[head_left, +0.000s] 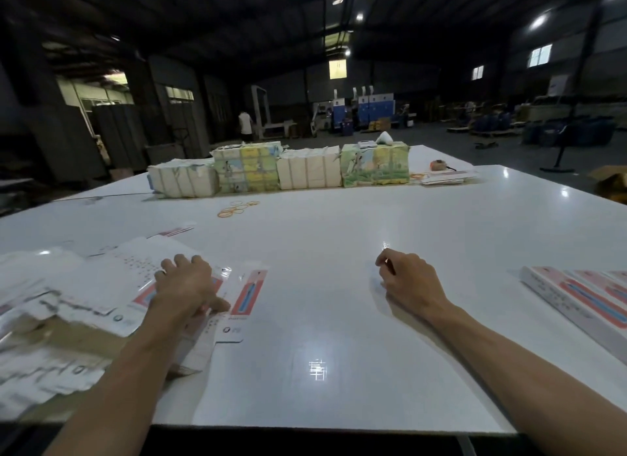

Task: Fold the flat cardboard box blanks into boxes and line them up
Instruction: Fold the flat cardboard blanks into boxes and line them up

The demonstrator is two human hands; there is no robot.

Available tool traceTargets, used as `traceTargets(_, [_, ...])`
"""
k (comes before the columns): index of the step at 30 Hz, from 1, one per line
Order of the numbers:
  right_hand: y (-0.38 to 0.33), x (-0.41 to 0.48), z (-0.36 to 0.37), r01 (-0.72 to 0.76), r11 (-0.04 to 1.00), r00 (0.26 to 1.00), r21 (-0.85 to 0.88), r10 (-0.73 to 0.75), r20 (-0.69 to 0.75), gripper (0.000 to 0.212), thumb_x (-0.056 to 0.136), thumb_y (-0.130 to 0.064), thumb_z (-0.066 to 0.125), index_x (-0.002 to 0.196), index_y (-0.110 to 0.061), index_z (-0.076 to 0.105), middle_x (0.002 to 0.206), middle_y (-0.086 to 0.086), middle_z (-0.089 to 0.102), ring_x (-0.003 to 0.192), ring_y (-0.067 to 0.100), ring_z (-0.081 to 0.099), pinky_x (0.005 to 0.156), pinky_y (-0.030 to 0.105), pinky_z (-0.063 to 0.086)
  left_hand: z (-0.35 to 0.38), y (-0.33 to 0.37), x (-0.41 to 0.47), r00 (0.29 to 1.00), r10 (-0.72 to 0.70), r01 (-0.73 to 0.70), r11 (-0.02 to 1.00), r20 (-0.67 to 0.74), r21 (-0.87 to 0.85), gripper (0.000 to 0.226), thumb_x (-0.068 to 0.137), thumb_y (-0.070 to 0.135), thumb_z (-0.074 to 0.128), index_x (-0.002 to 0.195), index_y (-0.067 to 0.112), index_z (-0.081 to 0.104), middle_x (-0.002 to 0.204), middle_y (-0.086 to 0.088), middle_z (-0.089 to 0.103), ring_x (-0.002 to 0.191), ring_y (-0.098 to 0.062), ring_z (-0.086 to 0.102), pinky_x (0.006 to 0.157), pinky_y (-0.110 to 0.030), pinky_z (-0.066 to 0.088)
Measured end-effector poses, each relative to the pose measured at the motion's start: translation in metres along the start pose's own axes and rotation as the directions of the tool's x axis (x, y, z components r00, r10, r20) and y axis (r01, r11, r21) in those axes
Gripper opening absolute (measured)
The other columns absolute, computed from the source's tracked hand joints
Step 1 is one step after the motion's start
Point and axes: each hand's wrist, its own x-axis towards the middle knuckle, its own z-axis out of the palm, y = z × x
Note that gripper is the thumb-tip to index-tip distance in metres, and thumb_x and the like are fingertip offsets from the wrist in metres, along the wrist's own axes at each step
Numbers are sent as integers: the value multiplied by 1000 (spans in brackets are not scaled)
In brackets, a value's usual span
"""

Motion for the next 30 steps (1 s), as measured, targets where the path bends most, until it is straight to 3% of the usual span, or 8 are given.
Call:
traceTargets(9, [1, -2, -2, -2, 999, 1000, 37, 2, 7, 21, 98, -16, 50, 103, -27, 68, 70, -12, 65, 77, 18, 60, 61, 30, 38, -12, -14, 8, 998, -12, 23, 985, 60, -173, 74, 73, 54, 93, 119, 13, 52, 116, -8, 64, 105, -25, 64, 91, -40, 57])
traceTargets(12, [1, -2, -1, -5, 999, 1000, 39, 5, 11, 21, 97, -16, 50, 102, -27, 69, 67, -14, 62, 72, 14, 59, 60, 27, 39, -16, -14, 16, 992, 48, 0, 929, 120, -371, 57, 79, 40, 92, 115, 16, 54, 111, -6, 68, 86, -20, 72, 69, -34, 62])
traceTargets(15, [1, 0, 0, -2, 998, 1000, 62, 2, 7, 21, 97, -17, 51, 100, -28, 68, 61, -17, 59, 65, 1, 58, 58, 25, 36, -27, -3, 19, 977, 152, -53, 854, 151, -518, 37, 86, 34, 87, 112, 22, 63, 103, -3, 76, 77, -21, 79, 68, -40, 66])
traceTargets(17, [1, -1, -1, 12, 995, 1000, 98, -11, -18, 20, 97, -16, 52, 98, -30, 67, 61, -22, 59, 68, -6, 58, 58, 26, 35, -34, 15, 18, 934, 291, -53, 688, 208, -724, 34, 95, 26, 78, 124, 14, 64, 102, -8, 80, 81, -27, 80, 62, -40, 65])
traceTargets(19, [1, -1, -1, 39, 990, 998, 132, -31, -60, 20, 98, -15, 54, 98, -30, 67, 62, -24, 59, 64, 0, 58, 58, 28, 36, -36, 41, 10, 788, 556, 102, 306, 264, -947, 40, 101, 12, 68, 137, 0, 55, 117, -21, 77, 100, -40, 77, 71, -49, 66])
traceTargets(21, [1, -1, -2, 101, 982, 988, 157, -80, -134, 19, 100, -13, 56, 101, -27, 69, 58, -14, 57, 58, 8, 56, 59, 30, 40, -32, 72, -2, 629, 750, 218, 83, 205, -972, 49, 98, 7, 67, 143, -1, 48, 132, -28, 68, 114, -47, 71, 83, -55, 63])
traceTargets(26, [-6, 2, -9, 288, 936, 914, 202, -206, -350, 22, 102, -6, 61, 121, -17, 66, 90, -10, 62, 75, 6, 59, 69, 14, 46, -7, 157, -26, 597, 795, 273, -78, 106, -959, 57, 100, 45, 61, 142, 6, 57, 116, -16, 75, 88, -30, 73, 78, -43, 64])
traceTargets(30, [-4, 7, -12, 325, 930, 865, 172, -218, -452, 34, 103, -16, 61, 137, -14, 57, 124, 2, 56, 111, 12, 55, 92, 21, 55, 21, 196, -39, 530, 846, 357, -164, 55, -920, 77, 97, 77, 39, 141, 17, 59, 114, -17, 74, 80, -29, 71, 74, -39, 62])
